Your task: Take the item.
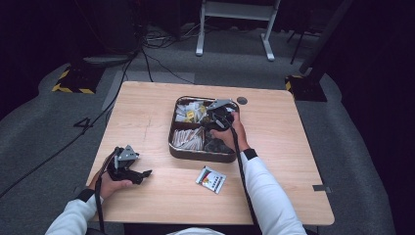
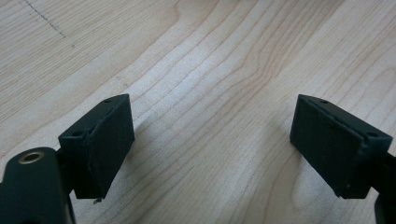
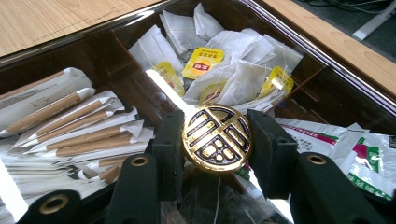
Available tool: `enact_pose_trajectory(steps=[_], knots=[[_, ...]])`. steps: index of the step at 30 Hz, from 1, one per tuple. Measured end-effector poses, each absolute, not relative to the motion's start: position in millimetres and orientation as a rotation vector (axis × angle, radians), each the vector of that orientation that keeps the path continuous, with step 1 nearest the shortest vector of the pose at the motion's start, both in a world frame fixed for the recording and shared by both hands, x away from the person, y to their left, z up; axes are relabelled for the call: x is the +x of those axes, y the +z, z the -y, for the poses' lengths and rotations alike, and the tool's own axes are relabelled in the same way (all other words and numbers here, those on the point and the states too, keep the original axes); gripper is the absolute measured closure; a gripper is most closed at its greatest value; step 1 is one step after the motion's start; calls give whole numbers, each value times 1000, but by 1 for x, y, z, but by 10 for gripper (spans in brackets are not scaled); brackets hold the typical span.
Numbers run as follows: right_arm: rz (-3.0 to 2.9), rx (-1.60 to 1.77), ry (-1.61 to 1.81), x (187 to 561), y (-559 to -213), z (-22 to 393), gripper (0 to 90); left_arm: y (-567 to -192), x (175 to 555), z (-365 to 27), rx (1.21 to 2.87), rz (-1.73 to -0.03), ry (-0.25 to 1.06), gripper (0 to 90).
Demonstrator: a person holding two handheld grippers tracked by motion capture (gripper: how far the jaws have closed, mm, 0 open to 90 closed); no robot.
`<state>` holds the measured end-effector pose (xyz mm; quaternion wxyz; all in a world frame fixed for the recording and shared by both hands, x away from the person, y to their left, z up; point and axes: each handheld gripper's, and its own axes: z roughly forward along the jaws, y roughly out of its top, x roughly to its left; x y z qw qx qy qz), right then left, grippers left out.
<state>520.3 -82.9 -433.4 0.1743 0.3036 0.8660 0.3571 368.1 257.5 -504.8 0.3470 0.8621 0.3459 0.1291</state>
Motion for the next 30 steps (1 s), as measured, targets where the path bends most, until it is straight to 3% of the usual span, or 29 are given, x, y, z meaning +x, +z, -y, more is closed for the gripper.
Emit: enact_pose_trajectory(steps=[13,22,30], knots=[[-2452,873,1036,521,-435,84,573,-505,368,-257,2236,-897,333,140],[-2449,870,1040,520,-431,85,500,-505,368,-257,2236,-897,333,140],[-2454,861,1036,518,-430,86,367,-505,368,-257,2236,-897,333,140]])
